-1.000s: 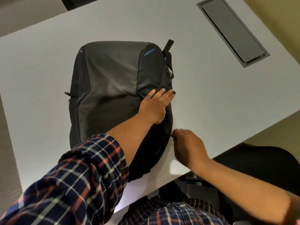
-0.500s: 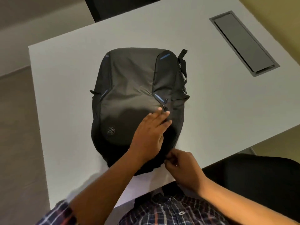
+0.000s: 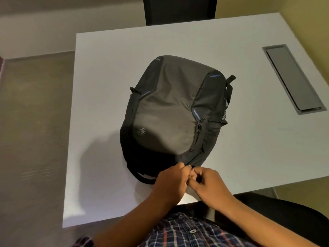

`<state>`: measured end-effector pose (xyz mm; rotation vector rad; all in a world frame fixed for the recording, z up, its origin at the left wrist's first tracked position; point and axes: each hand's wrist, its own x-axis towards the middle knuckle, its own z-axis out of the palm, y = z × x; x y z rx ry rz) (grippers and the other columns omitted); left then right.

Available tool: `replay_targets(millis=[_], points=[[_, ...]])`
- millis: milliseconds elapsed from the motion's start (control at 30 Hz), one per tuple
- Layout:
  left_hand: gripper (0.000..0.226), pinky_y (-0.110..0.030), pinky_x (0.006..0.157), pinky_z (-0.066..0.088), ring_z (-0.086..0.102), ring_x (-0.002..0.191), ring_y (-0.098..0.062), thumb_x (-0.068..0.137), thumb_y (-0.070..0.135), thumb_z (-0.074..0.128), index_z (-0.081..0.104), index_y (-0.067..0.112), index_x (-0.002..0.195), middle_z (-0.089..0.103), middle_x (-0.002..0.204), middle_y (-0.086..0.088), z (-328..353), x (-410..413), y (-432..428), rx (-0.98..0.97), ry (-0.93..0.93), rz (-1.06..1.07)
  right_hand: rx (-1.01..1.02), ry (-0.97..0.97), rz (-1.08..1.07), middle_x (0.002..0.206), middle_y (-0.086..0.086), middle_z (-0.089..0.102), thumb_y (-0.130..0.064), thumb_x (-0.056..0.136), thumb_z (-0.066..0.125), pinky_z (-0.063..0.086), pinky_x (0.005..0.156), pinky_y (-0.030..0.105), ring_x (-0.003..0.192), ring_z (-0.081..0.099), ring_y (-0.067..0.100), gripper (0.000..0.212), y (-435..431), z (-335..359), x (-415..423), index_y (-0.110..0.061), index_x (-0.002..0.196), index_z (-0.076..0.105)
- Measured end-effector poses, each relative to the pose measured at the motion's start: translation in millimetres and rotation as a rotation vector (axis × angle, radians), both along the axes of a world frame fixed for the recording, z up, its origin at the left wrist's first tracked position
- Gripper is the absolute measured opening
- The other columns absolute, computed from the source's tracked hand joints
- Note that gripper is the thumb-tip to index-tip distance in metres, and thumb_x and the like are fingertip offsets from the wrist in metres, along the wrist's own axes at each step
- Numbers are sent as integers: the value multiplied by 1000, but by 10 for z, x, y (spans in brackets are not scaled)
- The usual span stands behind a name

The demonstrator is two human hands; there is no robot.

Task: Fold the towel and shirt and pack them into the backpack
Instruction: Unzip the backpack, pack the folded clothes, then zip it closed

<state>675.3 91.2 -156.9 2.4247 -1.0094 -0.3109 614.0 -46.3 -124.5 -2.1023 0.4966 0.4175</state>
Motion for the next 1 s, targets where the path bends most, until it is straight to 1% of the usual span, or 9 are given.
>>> replay_targets(millis=[133,300,400,467,533,633,767,833,1000], points=[[46,-35,78,53,64,96,-25,89,32,36,64,12,120,67,107,-7,49,-51,49,-67,282,145,-130,16,179,78,-16,67,-53,79,49,50,64,29,68,59,5,29,-44,93,-10,-33,87,69],[25,-24,88,52,66,100,-10,94,25,57,71,18,114,73,108,3,59,-97,54,-193,447,319,-389,-323,234,109,-14,71,-22,89,62,47,96,31,102,64,7,27,-134,25,-68,-32,113,70],[24,-27,95,51,66,104,-6,93,21,61,71,18,115,73,111,5,79,-82,82,-175,539,360,-549,-405,402,148,-2,48,1,81,63,22,119,37,142,37,17,64,-175,-86,-5,-21,140,53],[20,-27,92,52,68,98,-6,92,21,63,74,18,109,74,105,5,119,-59,76,-158,552,371,-607,-369,542,162,0,22,0,85,46,7,122,35,151,13,19,72,-163,-170,68,-18,153,30],[14,-31,81,54,69,84,-6,90,22,63,76,18,92,76,89,5,179,-27,70,-139,551,365,-624,-354,634,165,1,10,-7,90,27,4,122,34,152,3,18,68,-155,-288,109,-17,157,17],[18,-36,74,53,67,73,-10,89,21,62,74,14,79,73,75,1,230,22,100,-115,589,336,-649,-377,664,164,2,14,-7,91,24,8,122,32,152,7,17,65,-199,-443,132,-14,156,20],[16,-6,69,43,68,85,-6,89,20,64,77,15,96,76,91,2,288,65,140,-112,584,351,-671,-451,664,155,6,36,-5,90,29,15,120,31,145,30,20,59,-213,-512,168,-12,148,35],[16,-1,63,37,68,84,-10,89,20,63,76,13,94,76,89,0,298,69,160,-104,572,345,-690,-466,676,151,5,42,-7,89,32,17,118,32,142,36,20,57,-219,-520,177,-12,145,40],[18,-33,74,59,70,80,-6,85,24,59,77,24,86,76,86,1,364,93,278,-156,667,391,-739,-481,691,145,3,49,-8,88,34,18,117,33,137,40,19,55,-258,-513,178,-14,142,43]])
